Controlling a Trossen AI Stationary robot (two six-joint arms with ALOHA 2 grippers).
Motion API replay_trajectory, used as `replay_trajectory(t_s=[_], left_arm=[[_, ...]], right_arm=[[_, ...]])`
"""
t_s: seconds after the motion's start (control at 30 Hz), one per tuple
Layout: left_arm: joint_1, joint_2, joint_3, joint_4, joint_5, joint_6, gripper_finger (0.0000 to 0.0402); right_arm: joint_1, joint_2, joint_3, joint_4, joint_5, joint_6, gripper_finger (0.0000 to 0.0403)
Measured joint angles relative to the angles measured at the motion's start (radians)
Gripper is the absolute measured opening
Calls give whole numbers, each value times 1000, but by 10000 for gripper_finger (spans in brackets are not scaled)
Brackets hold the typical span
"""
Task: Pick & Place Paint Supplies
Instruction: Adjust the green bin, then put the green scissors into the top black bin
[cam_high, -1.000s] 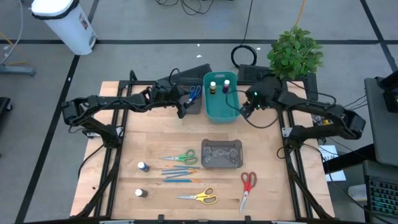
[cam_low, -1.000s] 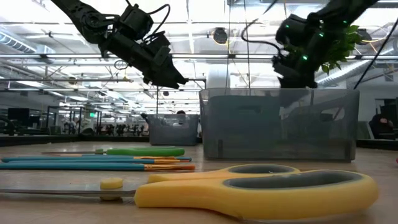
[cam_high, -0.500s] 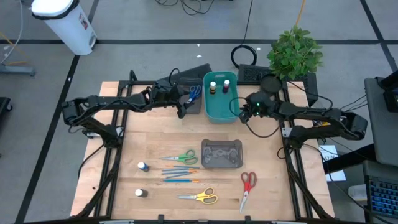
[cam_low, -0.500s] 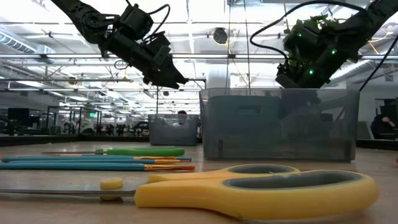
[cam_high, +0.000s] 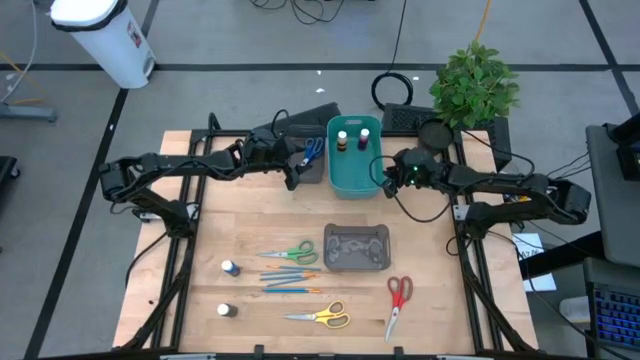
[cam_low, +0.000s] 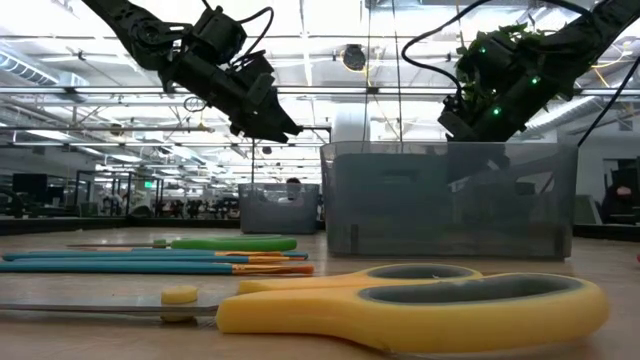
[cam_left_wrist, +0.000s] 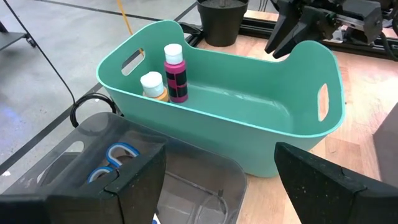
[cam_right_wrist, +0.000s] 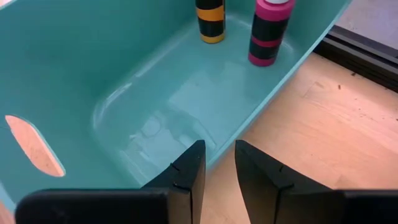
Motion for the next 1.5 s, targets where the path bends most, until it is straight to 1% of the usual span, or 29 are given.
replay_trajectory(t_s=[0.3, 0.43, 0.57, 0.67, 0.87, 0.97, 1.03, 1.1, 1.17, 1.33, 1.43, 1.5], left_arm=[[0, 0, 0, -2, -1, 0, 308], [0, -44, 0, -77, -2, 1, 308], [0, -140, 2, -213, -22, 10, 308], [-1, -218, 2, -345, -33, -19, 308], [-16, -350, 2, -668, 10, -97, 308], [-58, -412, 2, -816, 69, -136, 308], [-104, -445, 2, -868, 124, -183, 308], [-167, -471, 2, -894, 143, -229, 308], [-234, -485, 2, -908, 121, -254, 308], [-373, -471, 2, -910, 12, -266, 308], [-420, -423, 2, -859, -35, -252, 308], [-438, -380, 1, -785, -64, -214, 308]], right_arm=[[-1, -12, 0, -1, 7, -27, 76], [-1, -49, 0, -1, 7, -45, 76], [-1, -104, 0, -2, 7, -54, 76], [-1, -148, 0, -1, 7, -57, 76], [-1, -212, 0, -2, 4, -78, 76], [-1, -228, 0, 0, 4, -79, 76], [-1, -229, 0, 0, 4, -79, 76], [-1, -228, 0, -1, 4, -74, 76], [-1, -229, 0, 0, 4, -72, 76], [-1, -229, 0, 0, 4, -46, 76], [11, -228, 0, 1, 4, -46, 76], [25, -228, 0, 13, 3, -52, 76]])
